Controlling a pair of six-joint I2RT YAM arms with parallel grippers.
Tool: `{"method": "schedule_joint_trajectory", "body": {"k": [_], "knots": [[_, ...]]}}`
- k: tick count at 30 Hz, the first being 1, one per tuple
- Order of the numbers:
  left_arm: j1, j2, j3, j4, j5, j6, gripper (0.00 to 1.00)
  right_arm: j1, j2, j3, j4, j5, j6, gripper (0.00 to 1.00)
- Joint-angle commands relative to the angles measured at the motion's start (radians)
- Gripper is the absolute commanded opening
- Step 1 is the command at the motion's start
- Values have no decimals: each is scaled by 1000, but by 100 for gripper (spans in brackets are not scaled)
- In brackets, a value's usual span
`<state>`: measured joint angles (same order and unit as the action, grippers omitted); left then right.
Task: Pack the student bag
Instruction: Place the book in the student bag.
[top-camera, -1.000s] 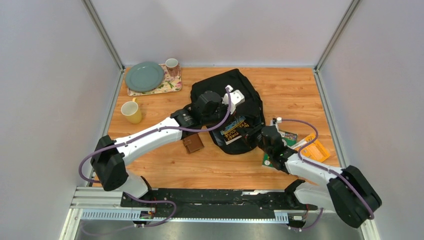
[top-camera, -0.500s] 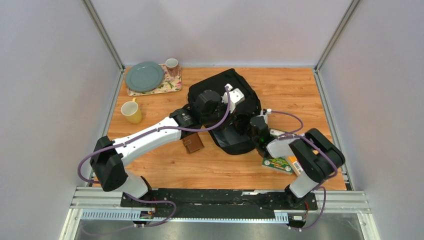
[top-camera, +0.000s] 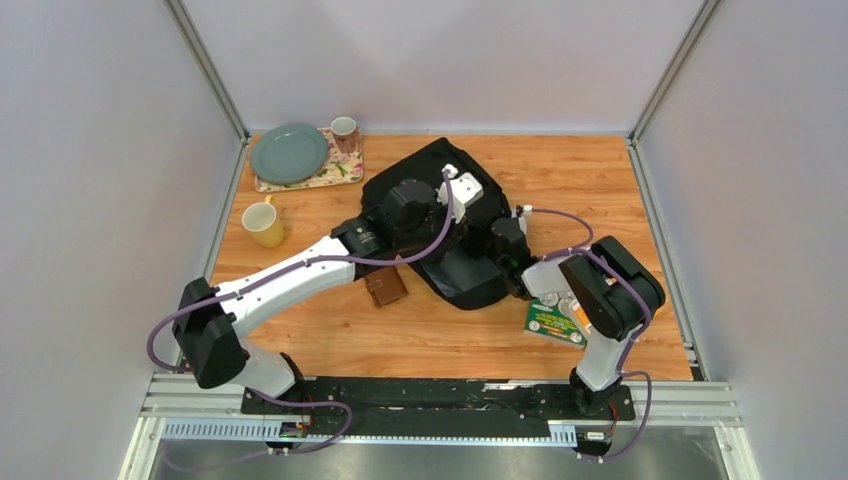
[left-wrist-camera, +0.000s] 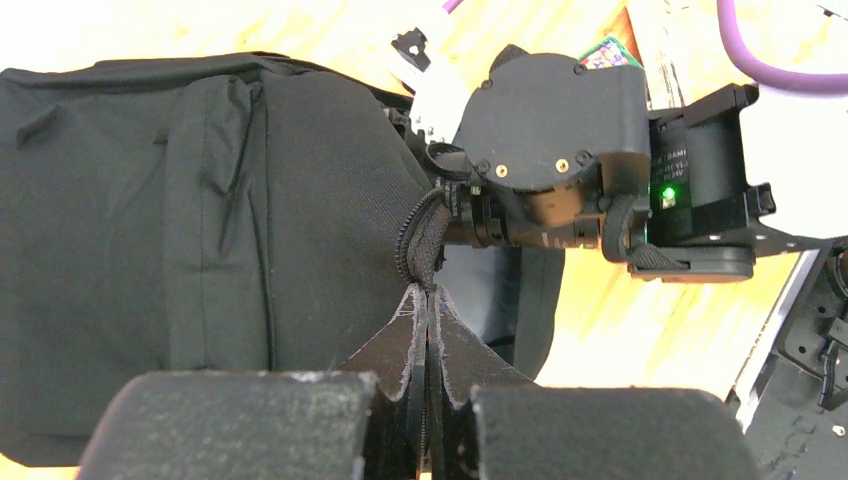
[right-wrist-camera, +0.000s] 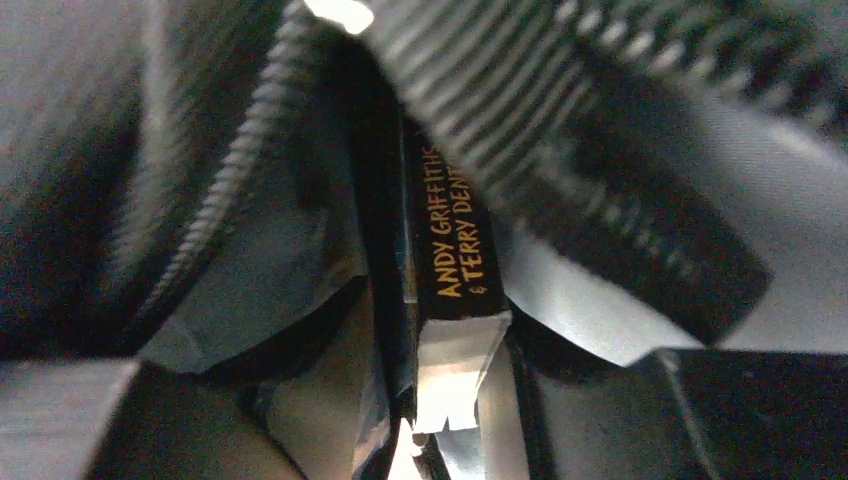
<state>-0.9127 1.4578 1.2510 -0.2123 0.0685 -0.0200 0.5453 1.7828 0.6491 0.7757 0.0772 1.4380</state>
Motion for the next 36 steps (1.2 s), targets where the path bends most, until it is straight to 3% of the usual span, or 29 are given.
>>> {"method": "schedule_joint_trajectory", "body": {"k": [1,5,8,9,10,13,22,25,29,32,36], "knots": [[-3,-65,-15,59,13,-6,0,-33,-17,-3,0,-123,-44,45],[-3,-57,-19,70,16,-15,0,-33,-6,-22,36,-175,-41,47],[-2,-54,-18,74,16,-18,0,-33,-3,-31,60,-191,-28,42],[-2,-54,-18,70,16,-20,0,-33,-13,-37,54,-191,-24,35],[0,-54,-21,70,16,-21,0,-31,-19,-42,50,-194,-16,16],[3,-54,-24,70,16,-21,0,-31,-54,-54,68,-212,-34,0],[37,-51,-12,51,34,-20,0,-36,-114,9,16,-451,-212,0],[41,-50,-12,54,47,-26,0,-38,-92,17,-15,-401,-209,0],[41,-50,-9,48,89,-46,0,-39,21,67,130,-309,-125,0],[41,-60,-25,36,113,-46,0,-42,136,162,220,-329,-71,6],[43,-71,-51,27,116,-38,0,-42,178,215,169,-280,-85,24]]}}
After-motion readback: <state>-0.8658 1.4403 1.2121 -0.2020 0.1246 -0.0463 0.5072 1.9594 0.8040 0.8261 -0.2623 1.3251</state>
